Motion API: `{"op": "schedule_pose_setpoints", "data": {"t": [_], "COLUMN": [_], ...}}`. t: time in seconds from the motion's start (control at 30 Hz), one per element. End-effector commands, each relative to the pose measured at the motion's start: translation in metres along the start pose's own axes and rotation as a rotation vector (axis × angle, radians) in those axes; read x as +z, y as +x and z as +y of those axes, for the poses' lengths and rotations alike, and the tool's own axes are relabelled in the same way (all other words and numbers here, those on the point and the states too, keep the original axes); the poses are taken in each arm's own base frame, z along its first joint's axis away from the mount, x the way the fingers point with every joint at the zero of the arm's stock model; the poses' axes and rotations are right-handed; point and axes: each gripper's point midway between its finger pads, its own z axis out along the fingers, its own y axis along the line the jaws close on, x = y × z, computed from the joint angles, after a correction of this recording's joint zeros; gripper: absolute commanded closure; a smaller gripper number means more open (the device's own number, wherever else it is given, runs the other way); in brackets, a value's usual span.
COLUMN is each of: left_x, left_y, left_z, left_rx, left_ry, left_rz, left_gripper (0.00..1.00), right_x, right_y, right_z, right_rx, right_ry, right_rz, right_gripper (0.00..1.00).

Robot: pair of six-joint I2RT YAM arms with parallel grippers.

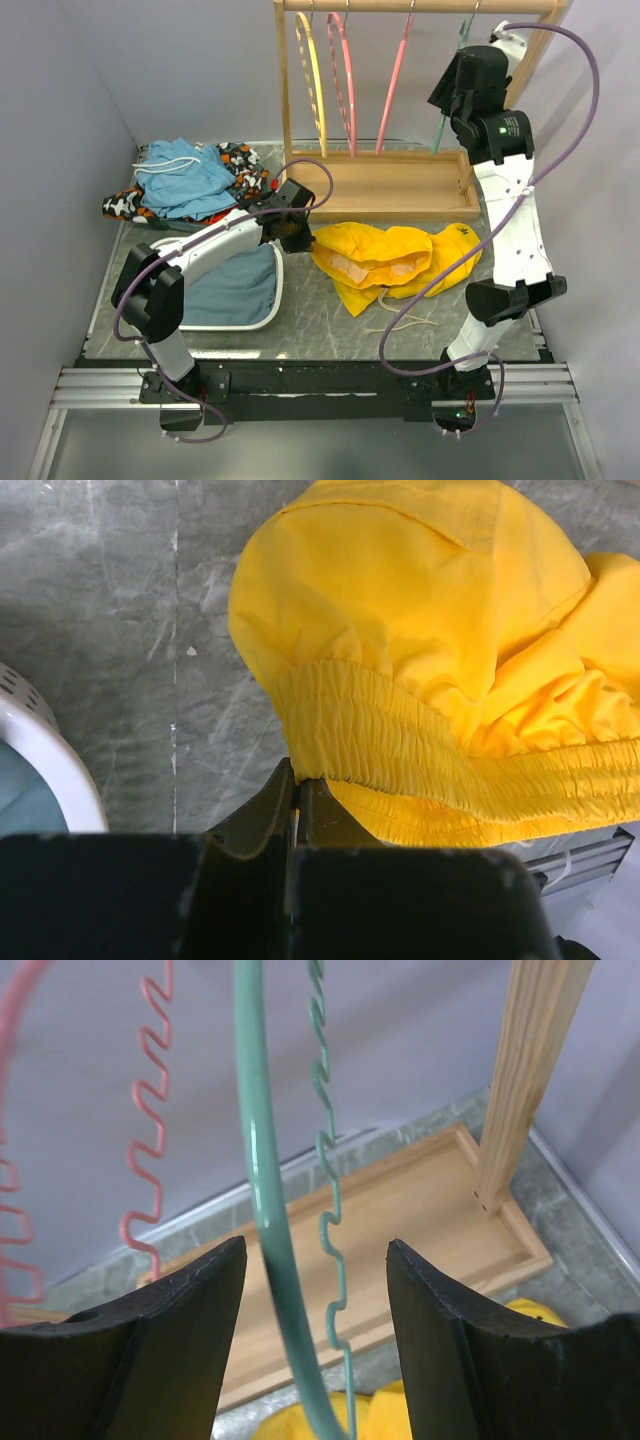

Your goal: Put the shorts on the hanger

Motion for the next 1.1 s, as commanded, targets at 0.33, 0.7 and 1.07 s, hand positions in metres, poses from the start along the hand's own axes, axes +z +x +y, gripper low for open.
{"op": "schedule_pose_setpoints", "data": {"t": [0.33,0.7,1.07], "left_x": [-0.018,-0.032,-0.033], "left_y": [-0.012,-0.018,-0.015], "left_z": [0.011,0.013,0.017], "left_rx": [0.002,0.022,0.025], "left_ry": [-0.024,-0.024,-0.032], "left_rz": [-0.082,-0.123,-0.115], "left_gripper": [0.99,0.99,0.99], "right_x": [0.004,-0.015,-0.064], "right_y": [0.004,-0.031,-0.069], "right_z": [-0.021,-0.009,-0.011], "right_rx": [-0.165,-0.205,-0.148], "right_ry": [0.036,-0.071,-0.166], "right_rz": [-0.022,-0.131,-0.297], "right_gripper": [0.63,1.0,1.0]}}
